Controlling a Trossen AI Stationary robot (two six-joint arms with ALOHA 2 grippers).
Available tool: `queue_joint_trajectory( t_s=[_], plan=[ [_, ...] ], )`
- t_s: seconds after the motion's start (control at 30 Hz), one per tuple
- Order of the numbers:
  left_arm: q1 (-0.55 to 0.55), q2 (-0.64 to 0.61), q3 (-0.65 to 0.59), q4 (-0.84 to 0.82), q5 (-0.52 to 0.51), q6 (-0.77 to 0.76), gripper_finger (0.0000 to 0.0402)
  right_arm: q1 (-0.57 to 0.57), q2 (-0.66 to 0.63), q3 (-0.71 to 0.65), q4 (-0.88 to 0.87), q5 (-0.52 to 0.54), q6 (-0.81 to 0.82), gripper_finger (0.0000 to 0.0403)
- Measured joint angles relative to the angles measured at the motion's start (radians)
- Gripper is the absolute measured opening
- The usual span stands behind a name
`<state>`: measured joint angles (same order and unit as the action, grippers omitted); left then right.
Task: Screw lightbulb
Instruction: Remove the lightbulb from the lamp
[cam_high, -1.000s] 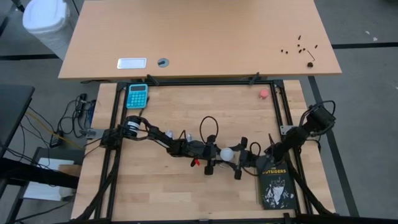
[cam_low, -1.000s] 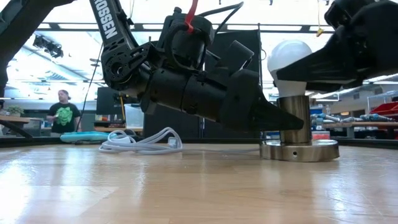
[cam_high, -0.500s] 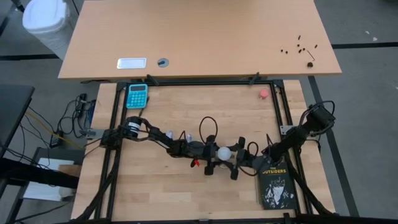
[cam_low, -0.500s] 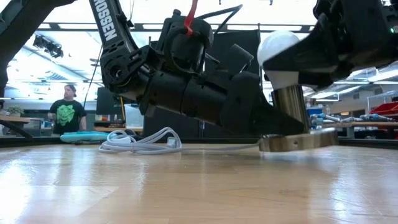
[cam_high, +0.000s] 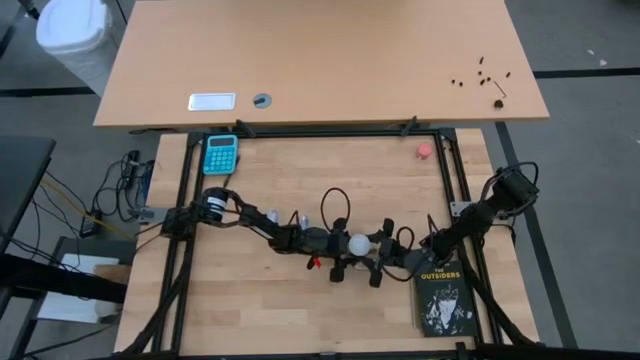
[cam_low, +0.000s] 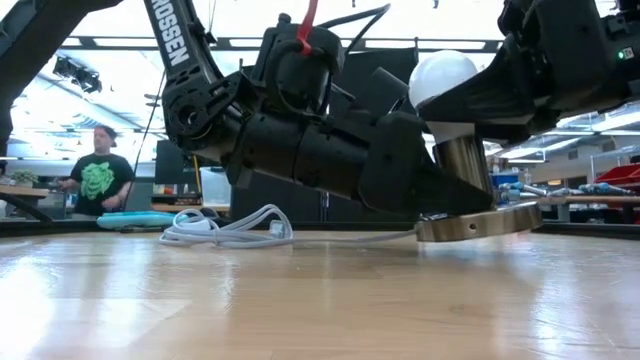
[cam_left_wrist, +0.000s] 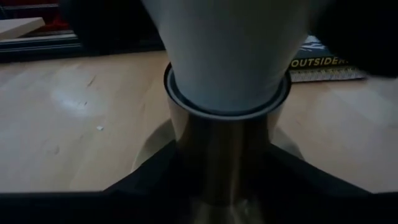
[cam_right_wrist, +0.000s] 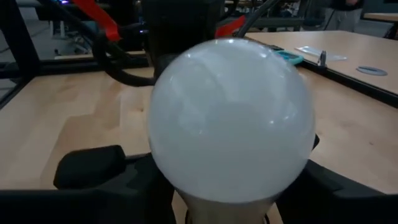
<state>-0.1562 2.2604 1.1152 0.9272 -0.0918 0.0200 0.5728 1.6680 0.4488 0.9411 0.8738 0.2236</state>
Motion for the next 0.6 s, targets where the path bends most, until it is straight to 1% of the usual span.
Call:
queue_joint_trajectory(
  t_s=[0.1, 0.2, 0.3, 0.37, 0.47, 0.6],
  plan=[
    [0.000, 0.000, 0.001, 0.004, 0.000, 0.000, 0.0188, 0.000, 0.000, 0.000, 0.001, -0.001, -0.022, 0.0226],
    [0.000, 0.000, 0.001, 0.004, 0.000, 0.002, 0.0189, 0.000, 0.000, 0.000, 0.001, -0.007, -0.053, 0.0222],
    [0.000, -0.001, 0.001, 0.003, 0.014, 0.003, 0.0193, -0.013, 0.000, -0.002, 0.001, -0.049, -0.077, 0.0218],
    [-0.001, -0.001, 0.000, -0.004, 0.029, 0.006, 0.0193, -0.030, 0.000, -0.010, 0.007, -0.112, -0.084, 0.0217],
    [-0.002, -0.001, -0.002, -0.015, 0.037, 0.019, 0.0193, -0.069, 0.000, -0.031, 0.028, -0.238, -0.086, 0.0216],
    [-0.003, -0.001, -0.001, -0.008, 0.046, 0.029, 0.0193, -0.131, 0.000, -0.084, 0.152, -0.436, -0.116, 0.0214]
  ],
)
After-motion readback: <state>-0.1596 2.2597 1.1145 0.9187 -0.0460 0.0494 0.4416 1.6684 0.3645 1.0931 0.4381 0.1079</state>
